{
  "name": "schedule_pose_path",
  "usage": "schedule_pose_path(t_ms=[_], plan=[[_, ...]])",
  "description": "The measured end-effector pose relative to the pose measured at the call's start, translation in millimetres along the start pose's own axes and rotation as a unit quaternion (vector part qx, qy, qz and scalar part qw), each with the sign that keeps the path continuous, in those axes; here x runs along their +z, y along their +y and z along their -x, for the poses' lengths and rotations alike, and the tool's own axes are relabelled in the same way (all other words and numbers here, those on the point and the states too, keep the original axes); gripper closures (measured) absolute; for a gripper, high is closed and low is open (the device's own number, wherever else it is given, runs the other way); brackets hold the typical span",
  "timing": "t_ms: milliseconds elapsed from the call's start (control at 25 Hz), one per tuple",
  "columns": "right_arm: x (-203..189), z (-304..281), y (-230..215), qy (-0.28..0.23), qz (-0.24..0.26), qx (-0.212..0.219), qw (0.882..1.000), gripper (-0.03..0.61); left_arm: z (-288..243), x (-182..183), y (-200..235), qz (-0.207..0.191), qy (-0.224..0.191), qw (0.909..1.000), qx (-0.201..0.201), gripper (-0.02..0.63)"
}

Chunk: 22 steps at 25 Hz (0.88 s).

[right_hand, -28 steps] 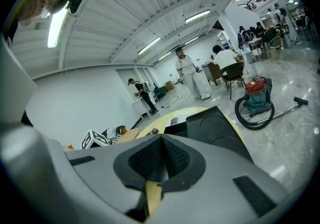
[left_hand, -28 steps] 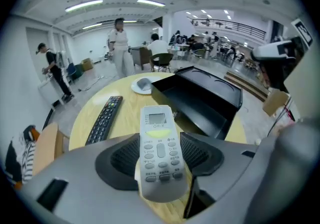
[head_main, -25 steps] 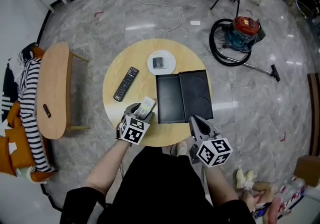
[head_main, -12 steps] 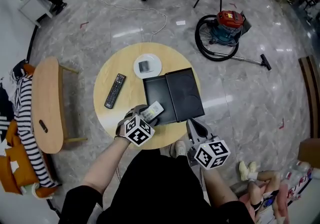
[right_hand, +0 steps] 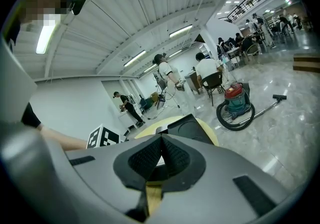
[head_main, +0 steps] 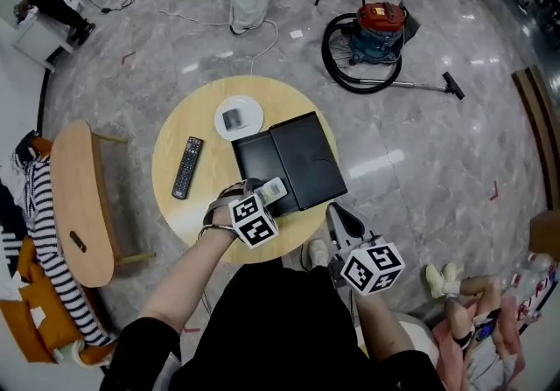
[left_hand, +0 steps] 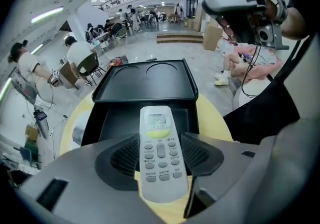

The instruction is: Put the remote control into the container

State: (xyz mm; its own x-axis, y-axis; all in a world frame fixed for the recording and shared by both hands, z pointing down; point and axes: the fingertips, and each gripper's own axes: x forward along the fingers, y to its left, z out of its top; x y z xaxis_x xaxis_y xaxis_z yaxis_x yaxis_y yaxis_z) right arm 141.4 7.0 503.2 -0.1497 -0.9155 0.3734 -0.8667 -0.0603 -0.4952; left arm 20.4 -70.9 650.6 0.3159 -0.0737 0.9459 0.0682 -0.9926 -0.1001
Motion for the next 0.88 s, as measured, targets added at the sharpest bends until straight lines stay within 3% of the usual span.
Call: schedule_pose_path(t_ms=[200,400,880], plan=[[0,6,-11,-0.009,-0.011,-0.013,1.0,0.572,-12,7,-10,-0.037,0.023,0.9989,-0.016,0.351],[0,9,-16,-0.013,-0.02,-0.023,0.999,0.572,-24,3,-19,-0.044,0.055,0.9965,-0.045,0.351],[-8,17,-27,-0.017,-0.032,-0.044,0.998,0.572,-42,16,-26,-0.051,0.064,0.9939,-0.073,0.351]])
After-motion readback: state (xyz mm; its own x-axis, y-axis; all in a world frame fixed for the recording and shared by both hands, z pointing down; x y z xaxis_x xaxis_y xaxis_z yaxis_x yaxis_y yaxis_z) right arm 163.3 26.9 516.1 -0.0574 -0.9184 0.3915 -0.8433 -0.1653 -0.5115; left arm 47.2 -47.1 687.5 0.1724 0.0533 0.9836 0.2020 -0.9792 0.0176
